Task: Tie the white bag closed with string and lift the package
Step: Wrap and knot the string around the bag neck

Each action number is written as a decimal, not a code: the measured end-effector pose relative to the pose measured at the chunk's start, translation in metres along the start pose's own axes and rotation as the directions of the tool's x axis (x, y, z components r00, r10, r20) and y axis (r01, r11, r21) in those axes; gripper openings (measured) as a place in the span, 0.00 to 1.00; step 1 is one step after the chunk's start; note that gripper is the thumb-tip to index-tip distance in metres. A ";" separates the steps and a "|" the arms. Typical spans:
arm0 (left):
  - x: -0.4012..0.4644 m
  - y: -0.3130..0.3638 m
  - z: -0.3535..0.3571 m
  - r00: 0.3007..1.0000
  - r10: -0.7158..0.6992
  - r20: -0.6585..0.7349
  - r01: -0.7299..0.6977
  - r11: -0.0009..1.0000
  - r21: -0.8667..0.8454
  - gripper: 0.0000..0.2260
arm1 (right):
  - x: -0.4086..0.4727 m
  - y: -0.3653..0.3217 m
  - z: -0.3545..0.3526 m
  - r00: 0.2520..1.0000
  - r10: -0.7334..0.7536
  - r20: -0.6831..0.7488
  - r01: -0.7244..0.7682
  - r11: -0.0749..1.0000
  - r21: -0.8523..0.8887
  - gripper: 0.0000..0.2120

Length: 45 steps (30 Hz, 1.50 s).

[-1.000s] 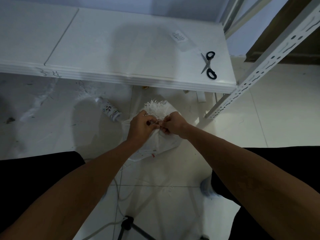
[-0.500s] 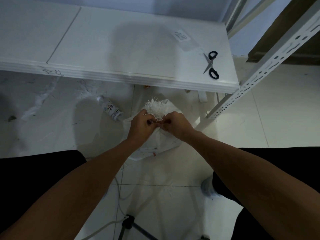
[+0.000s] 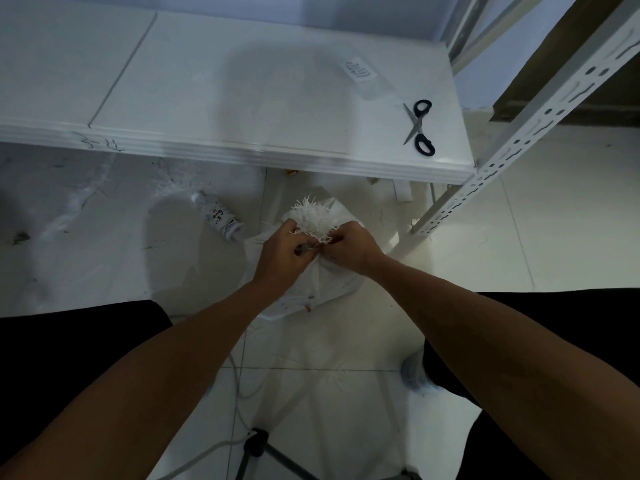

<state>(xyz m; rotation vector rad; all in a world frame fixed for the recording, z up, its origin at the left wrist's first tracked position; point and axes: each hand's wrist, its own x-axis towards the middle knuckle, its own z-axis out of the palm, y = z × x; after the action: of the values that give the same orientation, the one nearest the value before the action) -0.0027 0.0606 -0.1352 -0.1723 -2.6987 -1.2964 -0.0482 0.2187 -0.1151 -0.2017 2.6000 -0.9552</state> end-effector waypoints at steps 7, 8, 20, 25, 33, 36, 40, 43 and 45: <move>0.004 -0.001 -0.004 0.995 0.063 0.072 -0.071 0.990 0.124 0.06 | -0.002 0.000 0.000 0.999 0.036 -0.024 -0.035 0.999 0.026 0.06; 0.005 -0.001 -0.004 0.993 0.077 0.084 -0.088 0.986 0.138 0.07 | -0.002 0.000 0.000 0.999 0.044 -0.028 -0.043 0.999 0.026 0.07; 0.008 -0.004 -0.008 0.990 0.109 0.091 -0.124 0.976 0.178 0.08 | -0.003 -0.002 -0.004 0.994 -0.013 -0.111 0.014 1.000 0.007 0.11; 0.007 -0.003 -0.009 0.997 0.071 0.029 -0.075 0.986 0.151 0.06 | -0.001 -0.003 -0.002 0.995 -0.012 -0.101 0.014 1.000 0.017 0.06; 0.007 -0.004 -0.009 0.999 0.053 0.008 -0.053 0.989 0.140 0.05 | -0.002 -0.001 0.000 0.995 -0.068 -0.078 0.069 0.998 0.013 0.05; 0.007 -0.004 -0.010 0.998 0.067 0.016 -0.068 0.989 0.130 0.05 | -0.003 0.000 0.000 0.992 -0.084 -0.099 0.086 0.996 0.015 0.06; 0.006 -0.010 -0.012 0.992 0.112 0.057 -0.119 0.983 0.143 0.04 | -0.004 -0.004 0.002 0.993 -0.102 -0.057 0.100 0.994 -0.045 0.06; 0.006 -0.015 -0.012 0.991 0.121 0.060 -0.129 0.980 0.152 0.03 | -0.005 -0.006 0.001 0.991 -0.123 -0.053 0.119 0.990 -0.070 0.06; 0.007 -0.016 -0.012 0.989 0.131 0.065 -0.140 0.979 0.147 0.03 | -0.007 -0.006 0.002 0.993 -0.112 -0.037 0.108 0.991 -0.083 0.07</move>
<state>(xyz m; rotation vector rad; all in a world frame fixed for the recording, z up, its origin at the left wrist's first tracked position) -0.0111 0.0415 -0.1394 -0.3728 -2.7625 -1.0593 -0.0414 0.2150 -0.1105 -0.3535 2.6923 -0.8995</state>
